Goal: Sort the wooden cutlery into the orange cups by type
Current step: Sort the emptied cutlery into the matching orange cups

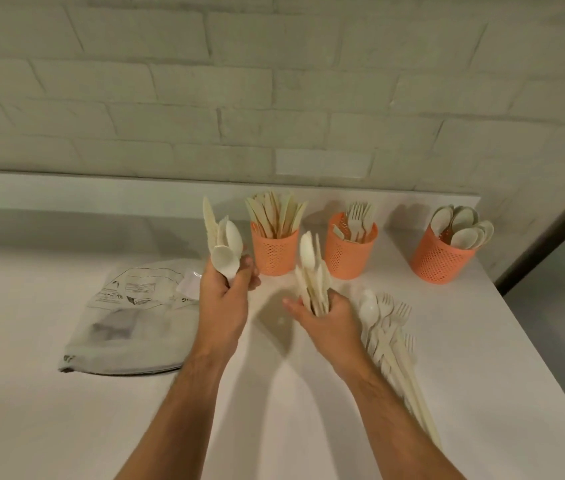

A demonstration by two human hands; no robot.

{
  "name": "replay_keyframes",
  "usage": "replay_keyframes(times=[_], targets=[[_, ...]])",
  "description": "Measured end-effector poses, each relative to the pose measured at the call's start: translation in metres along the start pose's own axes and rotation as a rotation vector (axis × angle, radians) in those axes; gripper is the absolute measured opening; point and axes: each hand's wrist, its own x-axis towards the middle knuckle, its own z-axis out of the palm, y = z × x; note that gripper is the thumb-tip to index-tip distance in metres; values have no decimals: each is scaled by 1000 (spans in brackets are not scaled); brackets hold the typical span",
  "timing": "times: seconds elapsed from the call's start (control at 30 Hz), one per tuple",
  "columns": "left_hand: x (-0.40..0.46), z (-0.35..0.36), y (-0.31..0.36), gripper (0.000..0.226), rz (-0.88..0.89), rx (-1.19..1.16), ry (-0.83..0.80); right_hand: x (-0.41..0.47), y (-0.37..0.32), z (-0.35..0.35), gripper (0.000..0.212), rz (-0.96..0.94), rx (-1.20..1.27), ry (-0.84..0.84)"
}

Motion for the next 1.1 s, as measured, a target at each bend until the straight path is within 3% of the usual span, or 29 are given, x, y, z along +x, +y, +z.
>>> replay_keyframes(times=[0.07,0.17,0.33,0.47,0.7,0.83,0.93,1.1], targets=[[-4,4,-8,4,14,66,-22,4,-11,-1,23,-89,80,28],[-18,8,-35,27,-41,176,-26,6,-17,2,23,-147,160,56],[-42,9,-60,10,-155,170,-47,4,14,10,18,-32,91,97],[-40,6,-58,38,-188,197,7,8,19,10,14,-71,44,120],[-41,8,-63,11,-257,193,22,14,21,10,15,46,-53,98],[-39,13,-54,16,-407,13,50,24,2,-1,21,73,-264,60],[-39,21,-46,24,-567,-203,-32,29,-4,-4,21,80,-382,-55],[-43,25,-37,37,-733,-415,-179,17,-12,-4,28,184,-205,-334]])
